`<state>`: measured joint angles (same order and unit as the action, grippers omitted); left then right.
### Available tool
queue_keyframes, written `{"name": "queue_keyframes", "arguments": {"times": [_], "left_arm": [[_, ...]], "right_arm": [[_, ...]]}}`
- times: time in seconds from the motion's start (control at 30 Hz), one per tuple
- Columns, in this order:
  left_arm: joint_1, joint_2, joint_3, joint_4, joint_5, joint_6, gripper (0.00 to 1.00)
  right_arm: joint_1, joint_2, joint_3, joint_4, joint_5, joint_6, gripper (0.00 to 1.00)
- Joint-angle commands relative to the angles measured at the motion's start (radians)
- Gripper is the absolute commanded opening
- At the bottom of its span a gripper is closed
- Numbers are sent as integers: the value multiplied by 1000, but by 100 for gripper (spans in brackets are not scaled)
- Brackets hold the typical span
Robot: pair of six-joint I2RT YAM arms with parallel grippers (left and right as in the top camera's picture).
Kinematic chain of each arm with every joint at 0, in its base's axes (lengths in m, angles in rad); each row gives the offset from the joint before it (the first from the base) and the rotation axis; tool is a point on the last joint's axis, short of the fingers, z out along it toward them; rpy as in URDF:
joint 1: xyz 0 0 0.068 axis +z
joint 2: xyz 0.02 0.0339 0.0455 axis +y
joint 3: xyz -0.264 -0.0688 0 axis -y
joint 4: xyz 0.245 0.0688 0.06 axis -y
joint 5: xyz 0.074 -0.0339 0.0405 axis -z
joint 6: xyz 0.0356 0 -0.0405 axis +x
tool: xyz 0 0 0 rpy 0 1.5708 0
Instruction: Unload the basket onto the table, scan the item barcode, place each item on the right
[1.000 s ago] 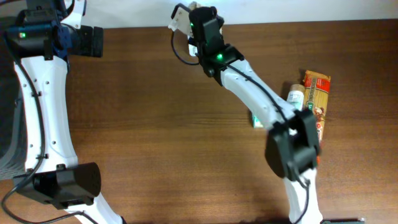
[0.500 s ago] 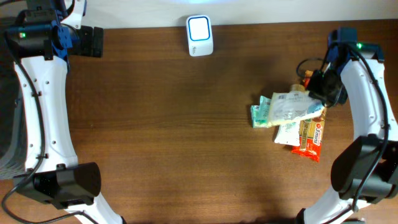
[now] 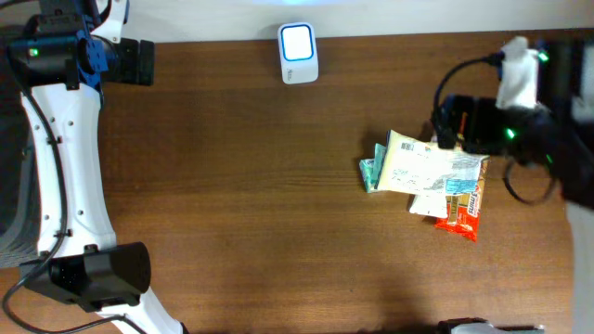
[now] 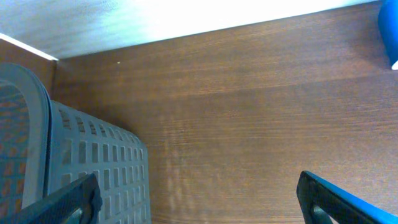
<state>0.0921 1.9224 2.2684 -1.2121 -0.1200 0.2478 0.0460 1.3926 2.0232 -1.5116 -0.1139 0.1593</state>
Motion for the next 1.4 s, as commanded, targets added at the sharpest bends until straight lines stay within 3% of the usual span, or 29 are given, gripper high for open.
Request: {"name": "queue_keyframes", "arguments": {"times": [0.0,0.27,0.37,0.5,0.63,0.7,0.77,0.83,1.13,1.23,1.37], "left_arm": [[3,-4,6,2,3,15,99],[3,-4,6,2,3,15,99],[3,-4,6,2,3,15,99],[3,-4,6,2,3,15,99],[3,-4,6,2,3,15,99],[3,-4,6,2,3,15,99],[3,-4,6,2,3,15,99],[3,-4,6,2,3,15,99],[3,-4,6,2,3,15,99],[3,-4,6,2,3,15,99],[3,-4,6,2,3,15,99]], "right_arm": [[7,-67,8,-88,32,13,99],[6,-74,5,-158,101,-7,99],[6,-149,-69,-50,113,-51,99],[6,-426,-460,316,138,-51,99],[6,-877,-1223,978,137,-51,99],[6,-1023,-1468,1202,137,-51,99],[11,-1165,-1691,1398,138,-51,99],[32,-1266,-1822,1486,153,-51,99],[50,-1389,-2007,1528,183,-51,99],[50,-1389,-2018,1434,183,-51,99],[50,-1389,-2018,1436,175,-51,99]]}}
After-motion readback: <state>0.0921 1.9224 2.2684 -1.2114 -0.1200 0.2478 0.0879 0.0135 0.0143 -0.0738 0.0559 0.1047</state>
